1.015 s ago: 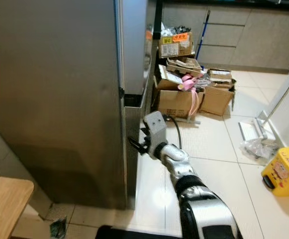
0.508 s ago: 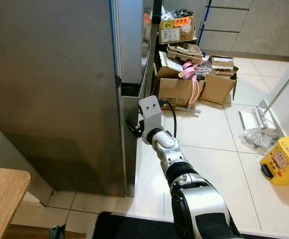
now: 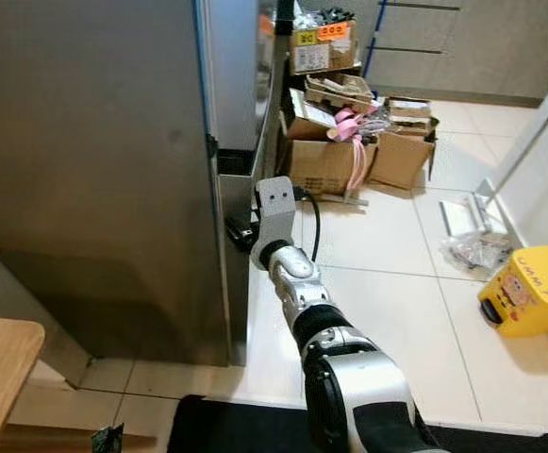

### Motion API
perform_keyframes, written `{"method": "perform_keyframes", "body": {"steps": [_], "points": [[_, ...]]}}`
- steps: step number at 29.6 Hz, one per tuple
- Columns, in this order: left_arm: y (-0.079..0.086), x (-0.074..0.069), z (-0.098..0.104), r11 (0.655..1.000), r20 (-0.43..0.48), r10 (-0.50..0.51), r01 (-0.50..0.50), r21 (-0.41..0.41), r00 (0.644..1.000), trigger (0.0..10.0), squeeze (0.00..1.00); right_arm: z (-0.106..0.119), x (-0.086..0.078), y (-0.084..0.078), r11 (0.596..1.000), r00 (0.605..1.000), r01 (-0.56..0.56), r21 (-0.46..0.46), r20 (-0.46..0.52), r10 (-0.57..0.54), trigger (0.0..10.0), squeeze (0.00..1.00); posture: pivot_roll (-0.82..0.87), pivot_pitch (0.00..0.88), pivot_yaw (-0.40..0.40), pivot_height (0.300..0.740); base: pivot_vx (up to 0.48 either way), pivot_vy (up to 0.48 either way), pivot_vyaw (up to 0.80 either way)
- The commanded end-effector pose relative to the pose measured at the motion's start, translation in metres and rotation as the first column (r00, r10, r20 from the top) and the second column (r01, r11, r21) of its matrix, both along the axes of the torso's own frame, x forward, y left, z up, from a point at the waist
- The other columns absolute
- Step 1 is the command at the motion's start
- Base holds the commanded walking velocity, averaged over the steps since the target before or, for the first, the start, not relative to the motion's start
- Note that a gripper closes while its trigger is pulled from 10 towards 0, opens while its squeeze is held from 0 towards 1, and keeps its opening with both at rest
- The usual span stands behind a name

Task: Restocking fridge

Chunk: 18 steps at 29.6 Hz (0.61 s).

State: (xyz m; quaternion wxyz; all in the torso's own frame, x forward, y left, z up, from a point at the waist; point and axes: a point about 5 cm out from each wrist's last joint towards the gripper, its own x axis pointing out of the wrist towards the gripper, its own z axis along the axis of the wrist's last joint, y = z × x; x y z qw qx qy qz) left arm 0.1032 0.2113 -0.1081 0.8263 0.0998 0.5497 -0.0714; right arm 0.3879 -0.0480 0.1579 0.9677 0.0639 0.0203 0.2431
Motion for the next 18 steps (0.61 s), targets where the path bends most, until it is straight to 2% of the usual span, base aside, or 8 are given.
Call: {"method": "perform_keyframes", "body": {"steps": [1,5,8,12,14,15,17,18], "points": [[-0.013,-0.004,-0.003,0.999,-0.007,-0.005,0.004,-0.039,1.0,10.0,0.0,0.031,-0.001,0.029,0.989,0.98,-0.141,-0.035,0.136,0.145,10.0,0.0,0.07,0.152,-0.076,0.74,0.0,0.0,0.0],[-0.015,-0.004,-0.003,0.999,-0.01,-0.004,0.003,-0.043,1.0,10.0,0.0,0.033,-0.002,0.029,0.979,0.967,-0.165,-0.119,0.178,0.185,10.0,0.0,0.07,0.149,-0.078,0.74,0.0,0.0,0.0],[-0.015,-0.005,-0.003,0.999,-0.011,-0.004,0.003,-0.044,1.0,10.0,0.0,0.034,-0.002,0.027,0.977,0.964,-0.164,-0.138,0.188,0.188,10.0,0.0,0.06,0.147,-0.079,0.74,0.0,0.0,0.0],[-0.017,-0.003,-0.003,0.999,-0.01,-0.002,0.001,-0.047,1.0,10.0,0.0,0.028,0.0,0.016,0.971,0.966,-0.153,-0.183,0.178,0.186,10.0,0.0,0.06,0.14,-0.081,0.74,0.0,0.0,0.0],[-0.017,0.001,-0.003,0.999,-0.004,-0.001,0.001,-0.048,1.0,10.0,0.0,0.01,0.0,-0.003,0.964,0.979,-0.124,-0.236,0.128,0.157,10.0,0.0,0.06,0.127,-0.083,0.74,0.0,0.0,0.0],[-0.017,0.001,-0.003,0.999,-0.004,-0.001,0.001,-0.048,1.0,10.0,0.0,0.01,0.0,-0.003,0.964,0.979,-0.124,-0.236,0.128,0.157,10.0,0.0,0.06,0.127,-0.083,0.74,0.0,0.0,0.0],[-0.018,0.005,-0.002,0.999,0.005,-0.002,0.002,-0.047,1.0,10.0,0.0,-0.018,-0.004,-0.034,0.951,0.996,-0.063,-0.301,0.039,0.078,10.0,0.0,0.05,0.115,-0.088,0.74,0.0,0.0,0.0],[-0.018,0.005,-0.002,0.999,0.005,-0.002,0.002,-0.047,1.0,10.0,0.0,-0.018,-0.004,-0.034,0.951,0.996,-0.063,-0.301,0.039,0.078,10.0,0.0,0.05,0.115,-0.088,0.74,0.0,0.0,0.0]]}}
